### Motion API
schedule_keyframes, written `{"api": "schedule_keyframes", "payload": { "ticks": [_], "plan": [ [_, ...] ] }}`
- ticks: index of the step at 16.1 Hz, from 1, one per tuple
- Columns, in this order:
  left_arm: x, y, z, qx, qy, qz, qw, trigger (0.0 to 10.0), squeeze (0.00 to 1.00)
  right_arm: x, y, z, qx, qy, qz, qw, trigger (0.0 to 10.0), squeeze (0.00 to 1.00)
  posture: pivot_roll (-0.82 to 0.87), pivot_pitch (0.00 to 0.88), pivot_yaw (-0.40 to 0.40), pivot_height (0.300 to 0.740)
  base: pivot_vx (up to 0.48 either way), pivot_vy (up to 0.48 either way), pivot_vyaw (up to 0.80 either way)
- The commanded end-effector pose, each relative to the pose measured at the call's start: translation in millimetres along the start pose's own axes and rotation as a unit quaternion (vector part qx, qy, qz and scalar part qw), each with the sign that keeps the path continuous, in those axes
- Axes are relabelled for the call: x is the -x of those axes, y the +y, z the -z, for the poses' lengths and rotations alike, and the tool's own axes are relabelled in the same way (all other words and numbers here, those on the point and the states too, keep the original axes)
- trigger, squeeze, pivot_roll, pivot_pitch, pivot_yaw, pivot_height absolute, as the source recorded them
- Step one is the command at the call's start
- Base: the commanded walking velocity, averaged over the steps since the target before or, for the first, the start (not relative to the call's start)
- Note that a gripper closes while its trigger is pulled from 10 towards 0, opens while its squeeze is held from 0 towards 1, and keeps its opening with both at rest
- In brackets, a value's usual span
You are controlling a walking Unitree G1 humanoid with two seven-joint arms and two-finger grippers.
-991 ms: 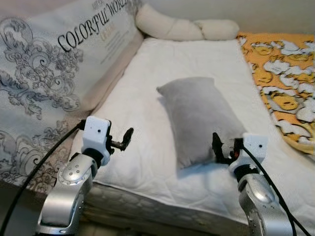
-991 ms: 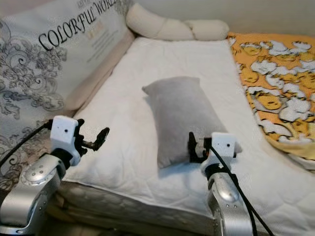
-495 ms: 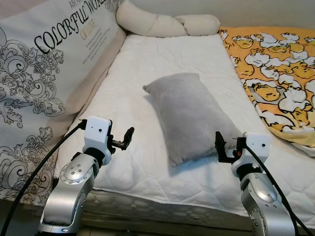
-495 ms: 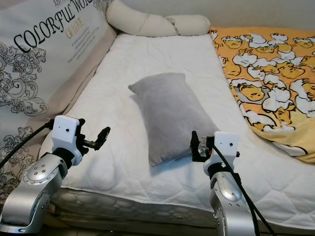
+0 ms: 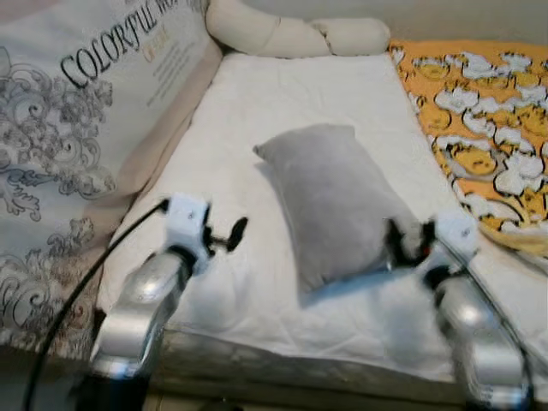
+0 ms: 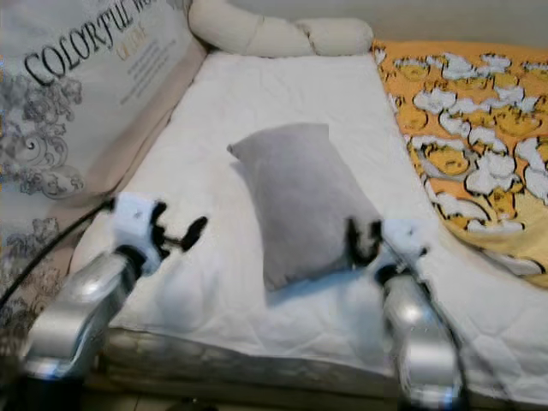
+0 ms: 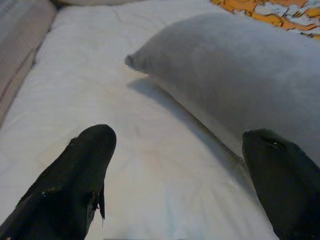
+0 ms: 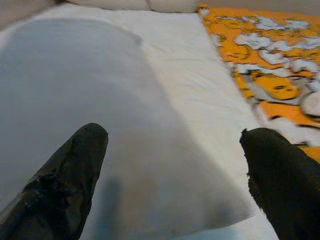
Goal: Clean up the room
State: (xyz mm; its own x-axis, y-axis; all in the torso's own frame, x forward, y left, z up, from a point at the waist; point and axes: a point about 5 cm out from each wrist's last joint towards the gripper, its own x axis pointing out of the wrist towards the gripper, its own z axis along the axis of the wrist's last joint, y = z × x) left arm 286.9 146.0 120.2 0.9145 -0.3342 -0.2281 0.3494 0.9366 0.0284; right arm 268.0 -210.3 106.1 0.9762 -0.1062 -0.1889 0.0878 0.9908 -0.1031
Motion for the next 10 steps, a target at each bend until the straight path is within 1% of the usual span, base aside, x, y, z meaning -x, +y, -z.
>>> {"api": "schedule_keyframes", "payload": {
  "ticks": [1,2,3,4,5,6,7,9,10],
  "plan": [
    [-16.5,-0.9,0,-0.004,0.019,0.011,1.000,10.0,0.00,-14.7,-20.5,-1,0.006,0.005,0.024,1.000,10.0,0.00,-0.10,0.000,0.054,0.740,0.000,0.000,0.00],
    [-32.6,-5.3,2,0.014,0.033,0.026,0.999,10.0,0.00,-29.6,-34.7,-2,0.008,0.014,0.037,0.999,10.0,0.00,-0.12,0.000,0.065,0.740,0.000,0.000,0.00],
    [-43.7,-10.7,4,0.028,0.044,0.039,0.998,10.0,0.00,-39.4,-44.7,-3,0.012,0.019,0.046,0.999,10.0,0.00,-0.12,0.000,0.066,0.740,0.000,0.000,0.00],
    [-59.1,-20.3,9,0.036,0.062,0.051,0.996,10.0,0.00,-52.3,-59.8,-4,0.005,0.033,0.064,0.997,10.0,0.00,-0.14,0.000,0.073,0.740,0.000,0.000,0.00],
    [-62.2,-22.4,10,0.036,0.065,0.053,0.996,10.0,0.00,-54.9,-63.0,-4,0.003,0.036,0.068,0.997,10.0,0.00,-0.14,0.000,0.073,0.740,0.000,0.000,0.00],
    [-69.7,-26.3,16,0.045,0.080,0.045,0.995,10.0,0.00,-59.9,-69.8,-3,-0.003,0.047,0.076,0.996,10.0,0.00,-0.15,0.000,0.074,0.740,0.000,0.000,0.00],
    [-78.4,-32.0,24,0.070,0.108,0.037,0.991,10.0,0.00,-65.7,-78.2,2,-0.005,0.068,0.082,0.994,10.0,0.00,-0.16,0.000,0.074,0.740,0.000,0.000,0.00],
    [-83.5,-40.4,32,0.080,0.128,0.042,0.988,10.0,0.00,-67.4,-81.1,13,0.006,0.097,0.079,0.992,10.0,0.00,-0.16,0.000,0.067,0.740,0.000,0.000,0.00],
    [-83.9,-43.2,35,0.085,0.134,0.044,0.986,10.0,0.00,-67.1,-78.6,18,0.008,0.108,0.070,0.992,10.0,0.00,-0.16,0.000,0.064,0.740,0.000,0.000,0.00]
  ]
}}
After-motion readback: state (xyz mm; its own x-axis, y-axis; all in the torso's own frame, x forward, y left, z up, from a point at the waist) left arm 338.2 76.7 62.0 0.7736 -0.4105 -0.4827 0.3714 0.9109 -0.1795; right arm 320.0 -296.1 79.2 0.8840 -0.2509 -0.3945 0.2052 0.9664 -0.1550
